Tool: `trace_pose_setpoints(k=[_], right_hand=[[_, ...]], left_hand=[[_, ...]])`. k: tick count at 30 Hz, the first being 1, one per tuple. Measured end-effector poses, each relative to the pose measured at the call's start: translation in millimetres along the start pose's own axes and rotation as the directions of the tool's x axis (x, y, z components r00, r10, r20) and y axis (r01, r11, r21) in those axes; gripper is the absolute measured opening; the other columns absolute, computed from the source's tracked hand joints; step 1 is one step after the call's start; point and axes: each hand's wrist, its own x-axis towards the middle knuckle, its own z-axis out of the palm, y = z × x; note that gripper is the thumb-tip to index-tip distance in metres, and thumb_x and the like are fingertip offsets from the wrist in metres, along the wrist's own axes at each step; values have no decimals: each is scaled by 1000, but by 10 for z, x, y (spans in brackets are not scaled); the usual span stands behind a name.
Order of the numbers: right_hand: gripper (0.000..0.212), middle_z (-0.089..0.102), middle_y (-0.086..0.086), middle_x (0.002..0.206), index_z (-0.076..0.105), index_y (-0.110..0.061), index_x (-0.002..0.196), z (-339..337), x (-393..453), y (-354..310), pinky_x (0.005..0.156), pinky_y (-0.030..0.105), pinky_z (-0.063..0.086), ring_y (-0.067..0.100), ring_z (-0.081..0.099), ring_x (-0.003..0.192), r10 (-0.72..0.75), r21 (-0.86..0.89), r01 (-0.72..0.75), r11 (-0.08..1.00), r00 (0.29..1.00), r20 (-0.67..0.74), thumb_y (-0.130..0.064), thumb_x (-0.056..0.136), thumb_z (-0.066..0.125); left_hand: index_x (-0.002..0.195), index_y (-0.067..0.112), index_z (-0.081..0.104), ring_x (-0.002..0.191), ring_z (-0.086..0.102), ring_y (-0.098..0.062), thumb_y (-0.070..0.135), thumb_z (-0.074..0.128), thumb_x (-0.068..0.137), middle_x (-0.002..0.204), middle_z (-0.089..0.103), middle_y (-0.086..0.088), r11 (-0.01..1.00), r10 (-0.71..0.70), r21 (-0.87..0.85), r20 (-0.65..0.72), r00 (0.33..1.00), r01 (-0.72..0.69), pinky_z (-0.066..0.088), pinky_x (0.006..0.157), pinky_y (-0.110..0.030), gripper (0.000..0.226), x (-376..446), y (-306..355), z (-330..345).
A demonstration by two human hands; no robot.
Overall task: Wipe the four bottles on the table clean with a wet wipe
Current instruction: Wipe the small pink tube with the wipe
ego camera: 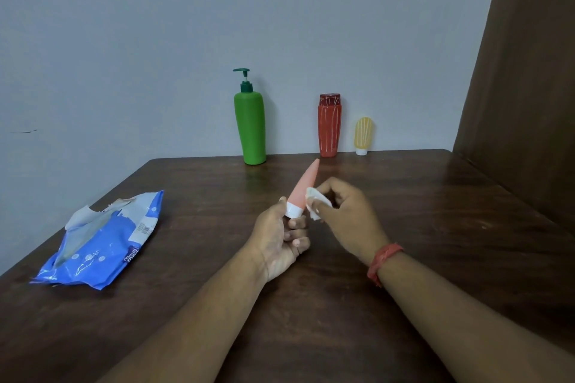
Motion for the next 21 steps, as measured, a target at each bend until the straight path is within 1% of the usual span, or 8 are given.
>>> trace_pose_setpoints(k=[4,5,9,10,13,16,18,21], right_hand=[[19,70,-4,81,64,-30,81,-95,179,-28,69,36,58,17,68,78,86,88,-60,994,937,-339,-14,92,65],[20,70,-3,83,63,-31,82,-114,172,-24,69,36,57,17,68,79,100,113,-64,992,931,-351,-14,93,64],[13,68,-1,79,62,-22,81,-24,-4,-17,70,41,55,21,66,77,12,-49,-11,999,1000,9,-17,92,67],[11,68,-3,78,63,-22,82,-15,-1,-11,69,40,56,18,66,76,5,-86,-3,996,1000,20,-18,91,67],[18,70,-6,81,64,-28,82,-75,145,-11,70,35,57,13,67,78,33,14,-30,999,968,-248,-13,91,66],[21,70,-9,85,63,-33,82,-254,225,14,71,30,56,10,66,81,38,59,-13,998,901,-432,-15,91,67],[19,68,-8,88,67,-31,86,-319,185,37,70,24,52,7,63,81,-93,-99,57,993,907,-411,-12,89,67],[18,64,-1,89,74,-15,91,-208,106,70,69,16,44,8,57,79,-308,-325,227,918,924,-226,-1,82,66]], left_hand=[[110,5,49,40,20,-6,36,32,109,60,29,3,997,2,75,19,1000,-4,26,35,-20,35,-29,-40,43],[111,5,50,41,20,-6,36,32,109,60,29,2,996,8,91,20,1000,-9,26,36,-20,35,-35,-52,58],[112,4,56,45,24,-7,38,30,109,61,39,0,990,111,89,-11,994,-110,28,39,-21,42,5,-41,44],[117,4,56,46,27,-8,37,31,110,63,42,-1,982,153,114,-26,988,-149,31,42,-22,43,27,-40,30],[122,7,49,51,36,-11,34,35,110,74,48,-4,942,241,251,-35,970,-225,39,48,-28,32,30,-63,32],[105,9,43,53,39,-12,28,41,109,79,47,-7,879,285,400,0,959,-261,44,51,-30,19,-1,-105,77],[101,11,41,55,41,-13,27,43,108,80,47,-8,841,312,456,29,950,-290,46,53,-31,17,-1,-126,92],[98,12,39,57,43,-14,20,42,107,83,48,-9,822,350,466,38,936,-327,47,56,-32,13,21,-126,68]])
